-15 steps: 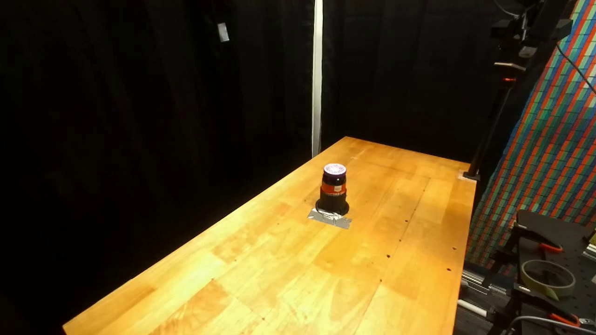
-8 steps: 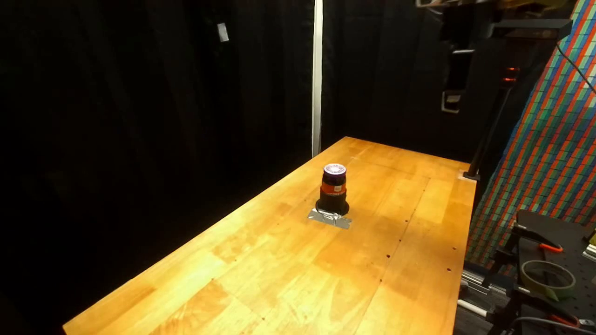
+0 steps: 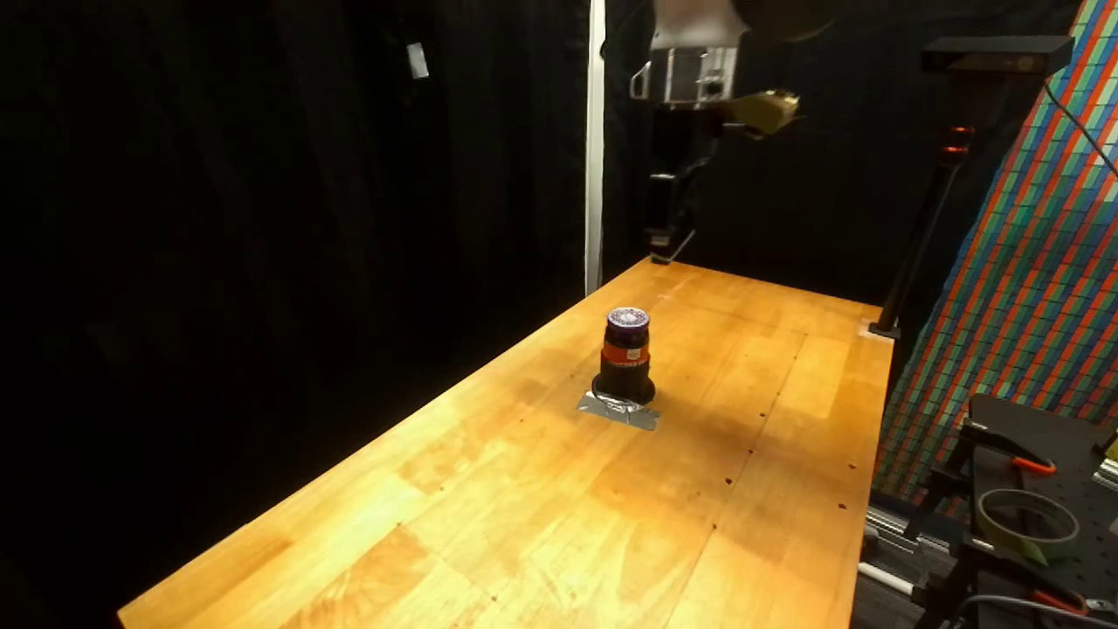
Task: Put the rubber band around the jar.
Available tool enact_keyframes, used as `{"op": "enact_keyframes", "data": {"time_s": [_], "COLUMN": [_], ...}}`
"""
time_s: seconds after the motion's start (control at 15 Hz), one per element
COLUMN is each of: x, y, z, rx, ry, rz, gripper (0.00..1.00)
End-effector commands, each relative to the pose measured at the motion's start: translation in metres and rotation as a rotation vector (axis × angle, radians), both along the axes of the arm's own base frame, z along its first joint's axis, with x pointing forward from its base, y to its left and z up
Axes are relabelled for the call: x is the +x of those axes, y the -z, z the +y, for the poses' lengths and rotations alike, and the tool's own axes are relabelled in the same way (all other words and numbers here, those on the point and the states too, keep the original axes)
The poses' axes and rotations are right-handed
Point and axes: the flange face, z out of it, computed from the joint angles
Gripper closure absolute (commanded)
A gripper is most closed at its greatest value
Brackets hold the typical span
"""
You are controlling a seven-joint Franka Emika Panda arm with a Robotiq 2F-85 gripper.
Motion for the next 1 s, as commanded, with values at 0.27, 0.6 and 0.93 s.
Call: {"op": "enact_keyframes", "data": {"time_s": [0.27, 0.6, 0.93], "x": [0.103, 0.119, 0.122], "y": [0.062, 0.098, 0.137], "z": [-0.026, -0.047, -0.062], "rx": [0.026, 0.042, 0.058], "ry": [0.01, 0.016, 0.025], "rz": [-0.018, 0.039, 0.082], "gripper": [0.0, 0.0, 0.0]}}
